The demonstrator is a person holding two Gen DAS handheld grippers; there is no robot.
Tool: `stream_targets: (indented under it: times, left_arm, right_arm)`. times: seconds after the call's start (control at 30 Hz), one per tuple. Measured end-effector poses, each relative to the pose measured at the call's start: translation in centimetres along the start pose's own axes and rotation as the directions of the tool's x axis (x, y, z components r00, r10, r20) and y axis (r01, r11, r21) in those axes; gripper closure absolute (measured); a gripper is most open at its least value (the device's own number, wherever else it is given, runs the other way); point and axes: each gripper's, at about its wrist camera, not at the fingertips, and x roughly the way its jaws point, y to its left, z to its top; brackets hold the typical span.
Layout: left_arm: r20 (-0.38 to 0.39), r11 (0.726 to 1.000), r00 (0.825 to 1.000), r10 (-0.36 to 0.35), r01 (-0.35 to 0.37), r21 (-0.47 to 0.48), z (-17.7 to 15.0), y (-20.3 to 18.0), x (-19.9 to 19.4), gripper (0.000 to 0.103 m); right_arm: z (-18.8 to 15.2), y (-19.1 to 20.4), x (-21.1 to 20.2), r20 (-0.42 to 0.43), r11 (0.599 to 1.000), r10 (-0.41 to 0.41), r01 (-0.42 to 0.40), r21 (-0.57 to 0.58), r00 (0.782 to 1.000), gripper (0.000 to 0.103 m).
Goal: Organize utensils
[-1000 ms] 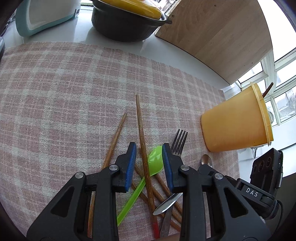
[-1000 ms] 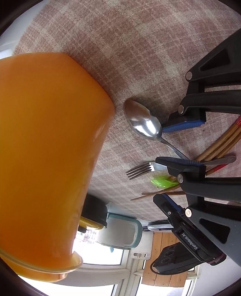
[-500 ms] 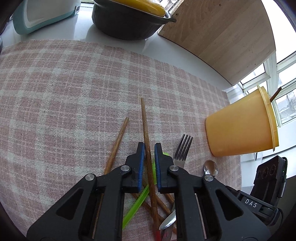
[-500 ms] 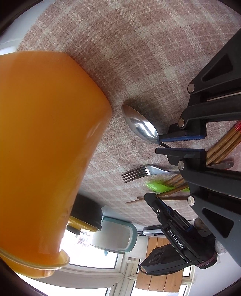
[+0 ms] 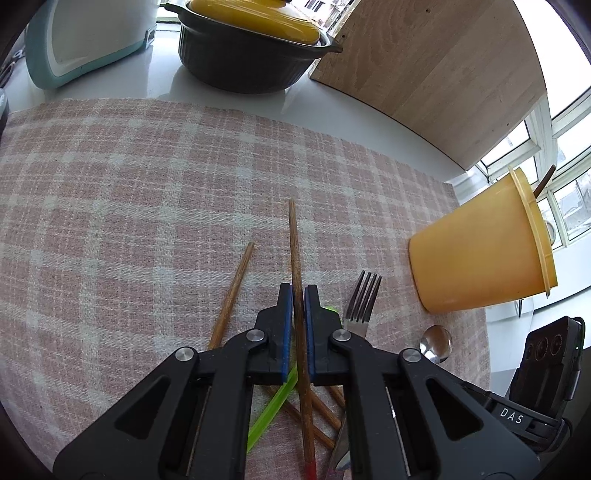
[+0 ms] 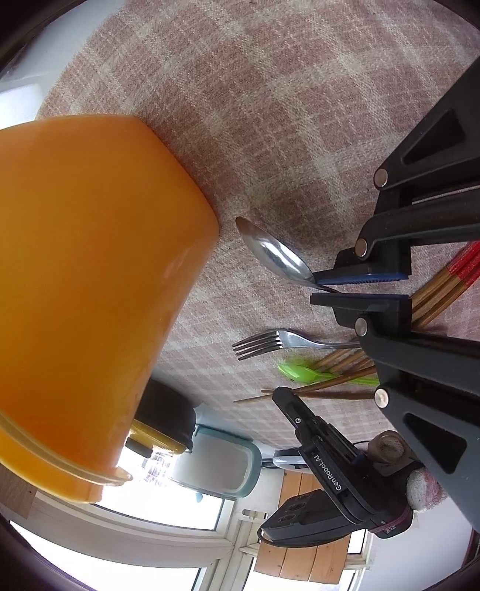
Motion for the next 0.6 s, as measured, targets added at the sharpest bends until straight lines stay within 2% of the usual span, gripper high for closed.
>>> stream_targets:
  times: [0.27, 0.6]
  left_arm:
    - [0.062, 1.0, 0.998, -0.012, 0.012, 0.002, -0.7, -0.1, -3.1, 0.1]
    - [0.147, 1.0, 0.989, -0.019, 0.017, 0.018, -3.1, -1.4, -7.9, 0.1]
  right_arm:
    - [-0.3, 0.1, -2.1, 0.024, 0.995, -0.008, 0.01, -0.099, 1.0, 0.103]
    - [-0.9, 0.6, -4.1, 0.003, 0.971, -0.002, 0.003, -0.239, 1.0, 0.103]
